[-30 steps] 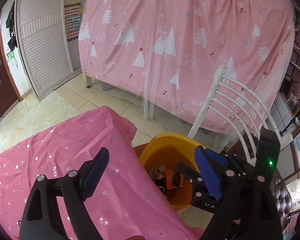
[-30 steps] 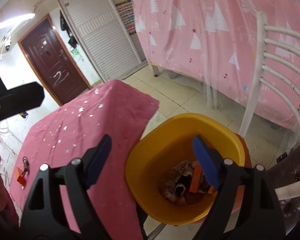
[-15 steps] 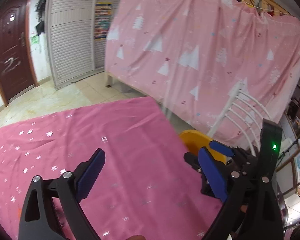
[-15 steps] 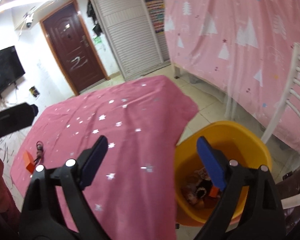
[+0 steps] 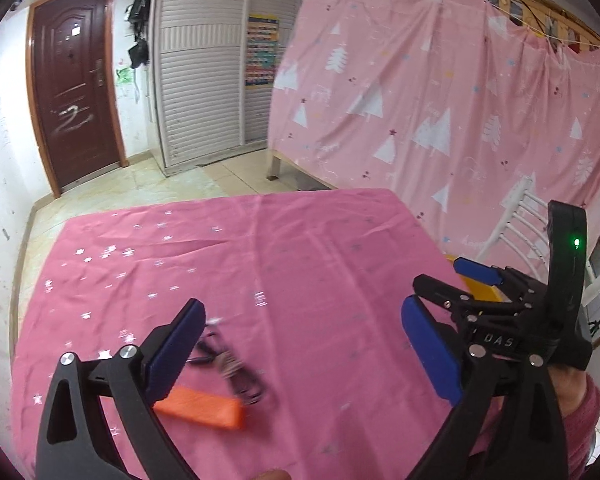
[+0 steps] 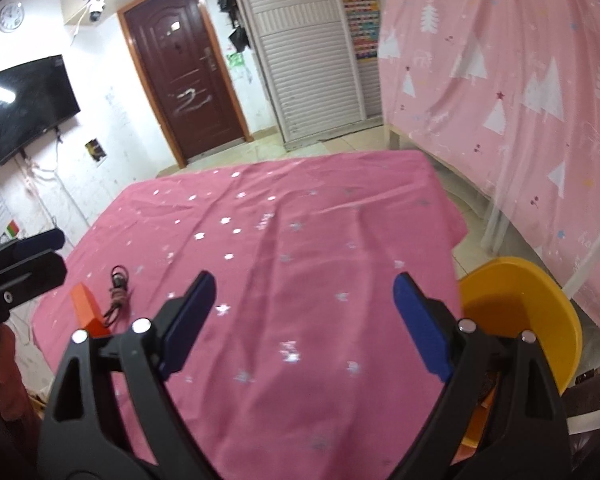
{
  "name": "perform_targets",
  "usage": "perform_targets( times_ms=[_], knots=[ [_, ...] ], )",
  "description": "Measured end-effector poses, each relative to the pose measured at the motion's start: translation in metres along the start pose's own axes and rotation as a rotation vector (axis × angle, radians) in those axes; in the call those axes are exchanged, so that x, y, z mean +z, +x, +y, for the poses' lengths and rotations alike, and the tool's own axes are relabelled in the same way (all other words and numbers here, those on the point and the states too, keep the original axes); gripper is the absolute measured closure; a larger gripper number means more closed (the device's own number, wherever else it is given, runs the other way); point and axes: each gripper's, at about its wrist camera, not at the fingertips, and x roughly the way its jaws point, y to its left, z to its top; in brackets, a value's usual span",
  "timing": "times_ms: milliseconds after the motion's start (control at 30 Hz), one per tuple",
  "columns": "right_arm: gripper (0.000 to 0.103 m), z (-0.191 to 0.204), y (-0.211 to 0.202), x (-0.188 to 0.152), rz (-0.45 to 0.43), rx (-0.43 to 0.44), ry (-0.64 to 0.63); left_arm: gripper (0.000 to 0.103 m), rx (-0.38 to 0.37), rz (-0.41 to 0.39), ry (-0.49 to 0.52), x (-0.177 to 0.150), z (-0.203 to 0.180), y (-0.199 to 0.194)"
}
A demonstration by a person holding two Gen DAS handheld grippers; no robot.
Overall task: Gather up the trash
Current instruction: 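Grasp the orange printed box with the left gripper while the right grasps the black cable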
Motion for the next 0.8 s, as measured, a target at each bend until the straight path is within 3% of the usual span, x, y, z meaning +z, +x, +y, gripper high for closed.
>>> perform_targets(
  times_ms=[433,633,800],
  knots=[
    [0.016,0.069,0.026,-0.005,0.067,0.071,-0.105,0.008,0.059,0.063,0.014,-0.039,0.065,-0.002],
    [0.016,0.088,0.034,-0.001,0.087,0.076,-0.143,0.008,0.045,0.1,0.024,-0.052,0.079,0.012],
    [0.016,0.1,0.04,-0.001,0.102,0.074,-0.163,0.008,-0.019,0.143,0.019,-0.059,0.086,0.026]
  ],
)
